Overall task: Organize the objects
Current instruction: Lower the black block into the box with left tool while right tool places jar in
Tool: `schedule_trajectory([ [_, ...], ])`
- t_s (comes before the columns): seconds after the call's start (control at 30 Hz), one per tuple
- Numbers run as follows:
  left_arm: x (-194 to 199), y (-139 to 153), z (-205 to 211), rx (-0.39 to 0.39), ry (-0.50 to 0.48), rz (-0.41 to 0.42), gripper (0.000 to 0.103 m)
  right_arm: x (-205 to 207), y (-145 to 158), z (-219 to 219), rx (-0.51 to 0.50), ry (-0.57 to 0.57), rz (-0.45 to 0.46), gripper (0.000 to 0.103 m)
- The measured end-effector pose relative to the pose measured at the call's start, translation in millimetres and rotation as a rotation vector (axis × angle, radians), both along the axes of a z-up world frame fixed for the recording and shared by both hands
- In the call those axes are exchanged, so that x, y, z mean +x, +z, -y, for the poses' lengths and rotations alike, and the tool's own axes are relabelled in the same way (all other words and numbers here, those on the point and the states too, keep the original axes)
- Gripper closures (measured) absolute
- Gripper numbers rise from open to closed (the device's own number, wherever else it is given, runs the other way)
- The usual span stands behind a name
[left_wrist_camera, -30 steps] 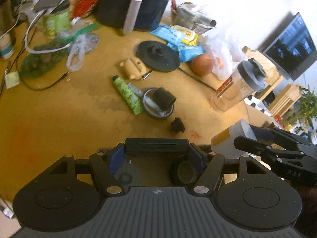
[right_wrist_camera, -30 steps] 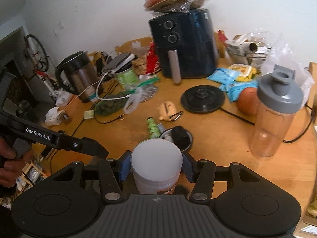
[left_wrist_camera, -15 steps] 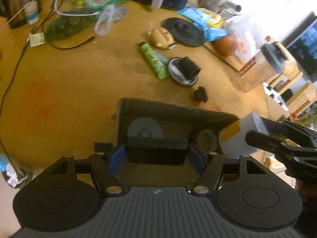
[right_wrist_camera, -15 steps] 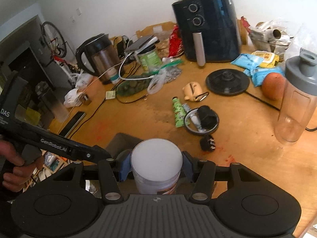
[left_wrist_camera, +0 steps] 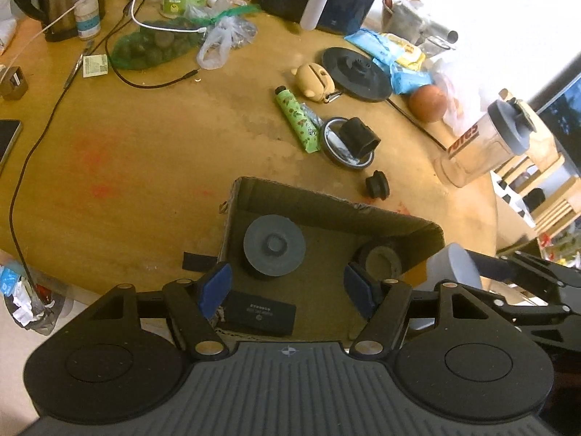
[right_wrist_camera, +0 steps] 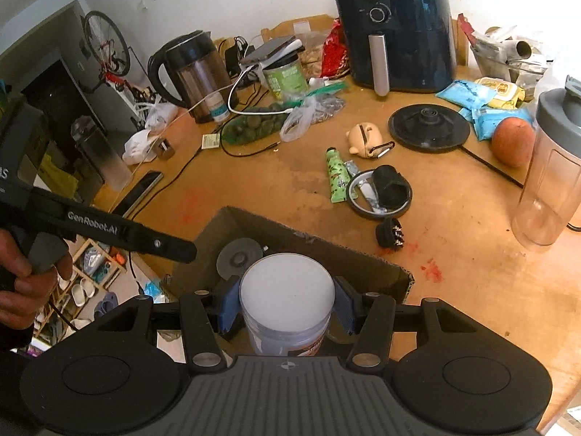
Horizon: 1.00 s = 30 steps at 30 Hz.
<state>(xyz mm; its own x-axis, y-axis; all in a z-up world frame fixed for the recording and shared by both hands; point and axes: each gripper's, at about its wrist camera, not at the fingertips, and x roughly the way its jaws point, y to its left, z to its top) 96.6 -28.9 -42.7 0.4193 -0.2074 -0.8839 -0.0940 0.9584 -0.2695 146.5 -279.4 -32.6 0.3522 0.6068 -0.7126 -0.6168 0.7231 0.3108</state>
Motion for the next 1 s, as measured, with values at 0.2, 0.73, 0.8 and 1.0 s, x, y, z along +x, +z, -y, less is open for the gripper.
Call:
schedule_trajectory([
  [0.2,1,4,0,0.002,0.009,0.015,0.035,1,-3,0,-0.013,0.014,-0.031,0.045],
  [0.73,8,17,12,0.028,-0.025,0.053,0.035,12,-4,11,0.004,-0.076,-0.024,0.000],
  [0.8,8,19,12,0.029,-0.028,0.058,0.035,14,-4,10,0.010,-0.083,-0.021,0.000],
  [1.0,16,15,12,0.027,-0.045,0.044,0.035,22,-8,8,0.011,-0.110,-0.024,0.000],
])
